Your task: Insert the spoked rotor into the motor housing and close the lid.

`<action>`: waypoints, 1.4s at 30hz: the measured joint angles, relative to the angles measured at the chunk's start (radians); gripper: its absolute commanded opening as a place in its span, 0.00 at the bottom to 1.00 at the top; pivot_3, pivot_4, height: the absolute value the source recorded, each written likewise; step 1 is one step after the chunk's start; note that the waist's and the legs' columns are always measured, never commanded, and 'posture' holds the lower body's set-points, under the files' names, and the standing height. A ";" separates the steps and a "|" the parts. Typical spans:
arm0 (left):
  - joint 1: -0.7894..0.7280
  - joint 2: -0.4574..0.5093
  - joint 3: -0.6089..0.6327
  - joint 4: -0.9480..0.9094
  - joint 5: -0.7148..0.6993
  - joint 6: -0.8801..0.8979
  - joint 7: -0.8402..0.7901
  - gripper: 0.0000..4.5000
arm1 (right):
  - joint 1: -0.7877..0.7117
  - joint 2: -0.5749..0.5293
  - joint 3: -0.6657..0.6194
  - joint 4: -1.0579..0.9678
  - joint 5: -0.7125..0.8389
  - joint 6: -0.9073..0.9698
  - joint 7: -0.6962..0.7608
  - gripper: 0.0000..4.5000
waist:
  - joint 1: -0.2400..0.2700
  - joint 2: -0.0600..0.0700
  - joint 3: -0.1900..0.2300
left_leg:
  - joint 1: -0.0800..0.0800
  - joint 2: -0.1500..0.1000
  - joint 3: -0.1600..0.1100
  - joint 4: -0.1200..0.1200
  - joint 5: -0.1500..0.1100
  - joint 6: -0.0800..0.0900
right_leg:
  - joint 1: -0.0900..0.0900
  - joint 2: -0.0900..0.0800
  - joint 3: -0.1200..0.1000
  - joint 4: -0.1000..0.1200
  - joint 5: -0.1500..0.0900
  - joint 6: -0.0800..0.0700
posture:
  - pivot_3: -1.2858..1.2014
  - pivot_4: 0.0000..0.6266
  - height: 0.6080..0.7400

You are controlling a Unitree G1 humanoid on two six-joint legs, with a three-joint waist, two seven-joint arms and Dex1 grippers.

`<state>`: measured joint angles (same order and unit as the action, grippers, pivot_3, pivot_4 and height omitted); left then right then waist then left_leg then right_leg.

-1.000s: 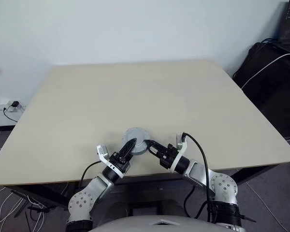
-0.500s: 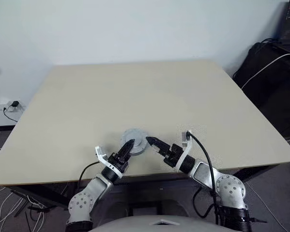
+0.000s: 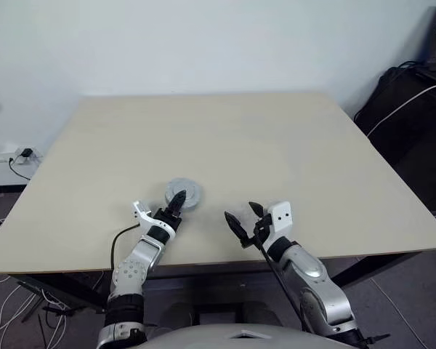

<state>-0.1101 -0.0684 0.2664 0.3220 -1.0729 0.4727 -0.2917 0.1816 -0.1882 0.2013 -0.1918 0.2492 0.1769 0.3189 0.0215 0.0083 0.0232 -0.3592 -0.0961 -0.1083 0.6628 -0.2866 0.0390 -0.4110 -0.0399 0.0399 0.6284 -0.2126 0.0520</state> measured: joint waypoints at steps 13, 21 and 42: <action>-0.406 -0.041 0.161 0.453 0.139 -0.213 0.023 0.47 | 0.000 0.032 0.001 0.034 -0.064 -0.025 0.003 1.00 | 0.008 -0.007 0.003 | -0.001 0.001 0.000 0.000 0.003 0.004 | 0.001 0.002 0.000 0.000 0.002 -0.002 | 0.52 0.00 1.00; -0.578 0.015 0.258 0.751 0.224 -0.325 0.080 0.47 | 0.005 0.040 0.000 0.035 -0.072 -0.020 0.004 1.00 | 0.006 -0.008 0.003 | -0.002 0.000 0.000 0.000 0.004 0.003 | 0.000 0.003 0.000 0.000 0.003 -0.003 | 0.52 0.00 1.00; -0.231 -0.001 0.151 0.245 0.353 -0.080 0.160 1.00 | 0.000 0.068 0.006 0.046 -0.042 0.113 0.042 1.00 | -0.043 -0.001 -0.019 | 0.024 0.004 0.002 -0.003 -0.005 0.003 | 0.021 0.004 0.003 0.001 -0.002 0.000 | 0.52 0.00 1.00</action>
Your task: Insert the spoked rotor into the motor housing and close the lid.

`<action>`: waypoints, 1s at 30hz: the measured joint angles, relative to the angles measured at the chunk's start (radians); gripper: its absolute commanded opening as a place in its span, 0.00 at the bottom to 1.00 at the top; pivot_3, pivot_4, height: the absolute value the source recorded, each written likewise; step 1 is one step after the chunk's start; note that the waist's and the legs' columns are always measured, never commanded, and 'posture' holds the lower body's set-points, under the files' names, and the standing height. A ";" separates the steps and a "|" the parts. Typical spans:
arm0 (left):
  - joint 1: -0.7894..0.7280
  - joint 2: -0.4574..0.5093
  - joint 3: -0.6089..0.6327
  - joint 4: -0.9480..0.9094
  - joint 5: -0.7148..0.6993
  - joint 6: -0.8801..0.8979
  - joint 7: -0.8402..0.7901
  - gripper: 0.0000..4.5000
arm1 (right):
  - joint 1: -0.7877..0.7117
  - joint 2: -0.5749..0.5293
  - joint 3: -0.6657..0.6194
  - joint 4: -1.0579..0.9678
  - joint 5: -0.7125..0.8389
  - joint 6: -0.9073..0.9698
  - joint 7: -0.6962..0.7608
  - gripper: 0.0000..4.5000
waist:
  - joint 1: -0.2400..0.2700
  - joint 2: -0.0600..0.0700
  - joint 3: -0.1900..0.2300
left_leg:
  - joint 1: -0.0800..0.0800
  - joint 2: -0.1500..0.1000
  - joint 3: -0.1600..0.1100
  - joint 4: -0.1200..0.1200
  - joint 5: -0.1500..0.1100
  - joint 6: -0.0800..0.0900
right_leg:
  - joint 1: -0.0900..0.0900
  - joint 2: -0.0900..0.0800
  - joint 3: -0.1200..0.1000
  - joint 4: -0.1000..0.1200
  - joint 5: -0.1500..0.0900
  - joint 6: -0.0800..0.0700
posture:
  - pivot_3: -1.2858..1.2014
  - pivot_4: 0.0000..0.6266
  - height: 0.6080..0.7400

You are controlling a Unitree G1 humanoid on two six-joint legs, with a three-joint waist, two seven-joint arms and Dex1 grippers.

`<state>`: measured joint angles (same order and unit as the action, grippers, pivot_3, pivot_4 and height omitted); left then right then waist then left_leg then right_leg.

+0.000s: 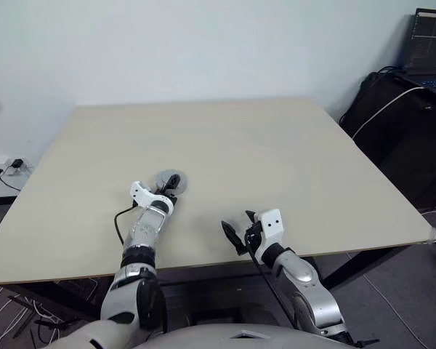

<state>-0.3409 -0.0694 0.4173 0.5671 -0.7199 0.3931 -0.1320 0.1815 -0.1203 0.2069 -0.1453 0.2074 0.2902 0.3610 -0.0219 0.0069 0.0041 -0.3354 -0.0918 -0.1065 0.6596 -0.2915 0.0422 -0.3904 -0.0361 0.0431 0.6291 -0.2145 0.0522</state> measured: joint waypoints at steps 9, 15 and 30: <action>0.377 0.109 -0.344 -0.429 0.263 -0.005 -0.065 1.00 | -0.007 0.028 -0.022 0.005 0.013 0.017 -0.012 1.00 | 0.001 0.008 -0.006 | 0.013 0.001 0.000 -0.005 -0.007 0.000 | 0.011 0.000 0.002 0.000 -0.012 -0.002 | 0.52 0.00 1.00; 0.491 0.113 -0.463 -0.446 0.540 -0.303 -0.001 1.00 | 0.027 0.077 -0.101 0.041 -0.059 -0.173 -0.145 1.00 | 0.030 0.004 0.002 | 0.005 0.002 -0.002 -0.006 -0.007 -0.002 | 0.003 0.000 0.001 0.000 -0.011 -0.002 | 0.52 0.00 1.00; 0.504 0.047 -0.466 -0.287 0.762 -0.906 0.177 1.00 | 0.146 0.152 -0.215 0.289 -0.252 -0.724 -0.403 1.00 | 0.049 0.007 0.006 | -0.001 0.002 -0.001 -0.005 -0.007 -0.001 | -0.002 0.000 0.000 0.000 -0.012 -0.002 | 0.52 0.00 1.00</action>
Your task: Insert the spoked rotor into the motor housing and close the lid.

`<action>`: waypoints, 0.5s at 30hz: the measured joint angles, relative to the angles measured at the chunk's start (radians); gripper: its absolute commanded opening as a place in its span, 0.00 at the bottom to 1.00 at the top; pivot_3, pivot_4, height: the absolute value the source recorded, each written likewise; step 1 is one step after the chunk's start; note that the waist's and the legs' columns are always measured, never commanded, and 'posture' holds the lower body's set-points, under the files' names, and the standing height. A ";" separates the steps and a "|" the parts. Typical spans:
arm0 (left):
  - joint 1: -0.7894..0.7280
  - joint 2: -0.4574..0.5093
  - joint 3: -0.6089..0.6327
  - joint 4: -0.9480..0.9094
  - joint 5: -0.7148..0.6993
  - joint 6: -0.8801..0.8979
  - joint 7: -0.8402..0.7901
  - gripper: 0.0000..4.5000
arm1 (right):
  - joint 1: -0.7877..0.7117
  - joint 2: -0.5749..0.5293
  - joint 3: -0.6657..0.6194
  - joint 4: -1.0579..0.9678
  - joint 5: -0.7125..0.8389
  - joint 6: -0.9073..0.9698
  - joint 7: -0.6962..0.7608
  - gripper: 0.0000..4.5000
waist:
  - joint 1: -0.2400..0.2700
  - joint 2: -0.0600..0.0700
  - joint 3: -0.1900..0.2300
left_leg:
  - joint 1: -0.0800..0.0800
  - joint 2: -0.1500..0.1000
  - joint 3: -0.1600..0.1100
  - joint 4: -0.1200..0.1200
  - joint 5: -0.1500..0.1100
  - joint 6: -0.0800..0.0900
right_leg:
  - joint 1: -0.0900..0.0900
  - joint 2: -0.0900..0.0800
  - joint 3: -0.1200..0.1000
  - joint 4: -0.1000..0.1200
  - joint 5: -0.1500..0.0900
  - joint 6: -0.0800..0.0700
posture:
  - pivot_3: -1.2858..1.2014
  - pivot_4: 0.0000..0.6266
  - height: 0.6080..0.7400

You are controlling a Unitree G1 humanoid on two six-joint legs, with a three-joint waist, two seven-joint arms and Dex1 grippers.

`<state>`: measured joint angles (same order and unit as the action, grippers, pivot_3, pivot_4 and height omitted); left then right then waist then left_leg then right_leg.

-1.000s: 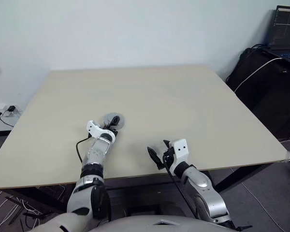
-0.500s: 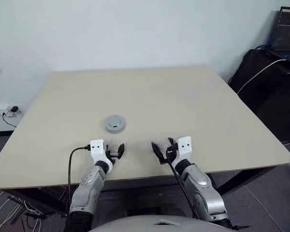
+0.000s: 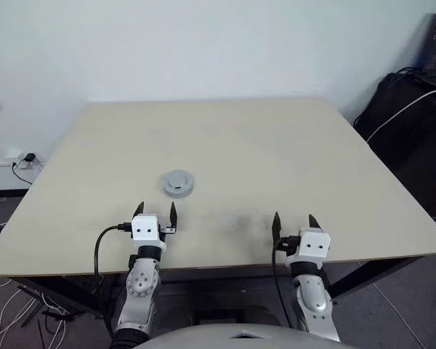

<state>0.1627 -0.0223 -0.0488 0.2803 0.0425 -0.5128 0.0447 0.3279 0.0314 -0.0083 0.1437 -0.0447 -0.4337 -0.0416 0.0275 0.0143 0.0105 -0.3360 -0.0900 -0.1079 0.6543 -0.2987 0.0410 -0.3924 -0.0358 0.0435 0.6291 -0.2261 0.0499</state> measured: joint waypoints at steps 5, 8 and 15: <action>-0.001 -0.006 0.002 0.040 -0.002 -0.043 -0.001 1.00 | -0.006 -0.001 0.007 0.013 0.015 -0.016 0.023 1.00 | 0.000 -0.002 0.002 | 0.000 0.000 0.000 0.001 0.001 0.001 | 0.000 0.000 0.000 0.000 0.000 0.000 | 0.52 0.00 1.00; -0.010 -0.008 0.006 0.058 -0.002 -0.047 -0.001 1.00 | -0.014 -0.002 0.007 0.015 0.016 -0.016 0.027 1.00 | 0.001 -0.002 0.003 | 0.000 0.000 0.000 0.001 0.003 0.005 | 0.000 0.000 -0.001 0.000 0.000 0.001 | 0.52 0.00 1.00; -0.021 -0.014 0.010 0.070 -0.005 -0.050 -0.003 1.00 | -0.032 -0.007 0.007 0.036 0.022 -0.016 0.043 1.00 | 0.001 -0.002 0.003 | 0.000 0.000 0.000 0.001 0.003 0.005 | 0.000 0.000 -0.001 0.000 0.000 0.001 | 0.52 0.00 1.00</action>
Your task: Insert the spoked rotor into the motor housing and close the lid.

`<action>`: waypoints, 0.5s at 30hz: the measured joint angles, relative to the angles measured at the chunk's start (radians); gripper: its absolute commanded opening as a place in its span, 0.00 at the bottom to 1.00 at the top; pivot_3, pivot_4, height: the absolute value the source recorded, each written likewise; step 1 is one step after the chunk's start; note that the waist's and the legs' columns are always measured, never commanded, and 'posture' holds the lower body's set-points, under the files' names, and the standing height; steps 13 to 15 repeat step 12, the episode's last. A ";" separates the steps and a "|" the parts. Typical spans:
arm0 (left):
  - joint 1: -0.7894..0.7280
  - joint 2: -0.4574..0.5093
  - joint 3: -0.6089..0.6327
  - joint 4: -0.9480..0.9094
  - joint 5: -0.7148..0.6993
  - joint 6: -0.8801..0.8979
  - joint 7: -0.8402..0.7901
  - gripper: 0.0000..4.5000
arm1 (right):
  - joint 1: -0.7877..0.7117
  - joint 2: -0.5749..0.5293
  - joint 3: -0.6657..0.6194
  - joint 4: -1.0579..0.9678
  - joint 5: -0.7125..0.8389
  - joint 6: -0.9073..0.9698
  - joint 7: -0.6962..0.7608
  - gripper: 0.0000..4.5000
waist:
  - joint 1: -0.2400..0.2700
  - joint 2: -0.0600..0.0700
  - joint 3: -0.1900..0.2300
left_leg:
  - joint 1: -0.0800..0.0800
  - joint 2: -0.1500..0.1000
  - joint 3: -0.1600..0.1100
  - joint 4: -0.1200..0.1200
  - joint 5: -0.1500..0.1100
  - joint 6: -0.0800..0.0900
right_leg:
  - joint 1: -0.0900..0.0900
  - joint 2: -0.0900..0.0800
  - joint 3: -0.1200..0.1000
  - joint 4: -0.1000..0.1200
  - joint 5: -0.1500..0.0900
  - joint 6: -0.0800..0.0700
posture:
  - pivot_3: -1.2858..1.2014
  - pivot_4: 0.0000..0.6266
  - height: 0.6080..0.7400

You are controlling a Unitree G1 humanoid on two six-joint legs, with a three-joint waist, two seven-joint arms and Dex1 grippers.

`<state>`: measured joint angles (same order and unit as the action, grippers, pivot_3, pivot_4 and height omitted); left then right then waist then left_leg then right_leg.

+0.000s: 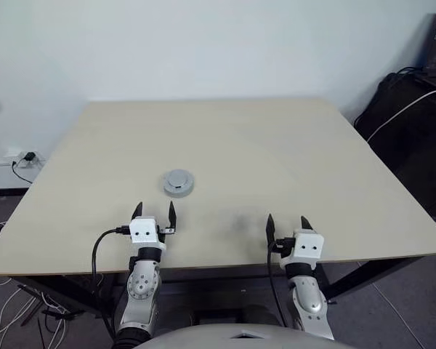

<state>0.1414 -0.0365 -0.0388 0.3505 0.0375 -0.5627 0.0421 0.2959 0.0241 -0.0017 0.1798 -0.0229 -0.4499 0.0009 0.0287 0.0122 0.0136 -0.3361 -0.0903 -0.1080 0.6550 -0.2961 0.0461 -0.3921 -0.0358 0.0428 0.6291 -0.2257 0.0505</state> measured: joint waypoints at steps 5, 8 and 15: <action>-0.004 0.000 0.001 0.007 -0.001 0.000 -0.003 1.00 | -0.006 -0.005 0.000 0.007 0.004 0.000 0.005 1.00 | 0.000 0.000 0.000 | 0.000 0.000 0.000 0.000 0.000 0.000 | 0.000 0.000 0.000 0.000 0.000 0.000 | 0.52 0.00 1.00; -0.005 0.000 0.001 0.010 -0.001 0.000 -0.005 1.00 | -0.008 -0.006 0.000 0.008 0.007 0.000 0.007 1.00 | 0.000 0.000 0.000 | 0.000 0.000 0.000 0.000 0.000 0.000 | 0.000 0.000 0.000 0.000 0.000 0.000 | 0.52 0.00 1.00; -0.005 0.000 0.002 0.015 -0.001 0.000 -0.008 1.00 | -0.008 -0.007 -0.001 0.011 0.012 0.000 0.009 1.00 | 0.000 0.000 0.000 | 0.000 0.000 0.000 0.000 0.000 0.000 | 0.000 0.000 0.000 0.000 0.000 0.000 | 0.52 0.00 1.00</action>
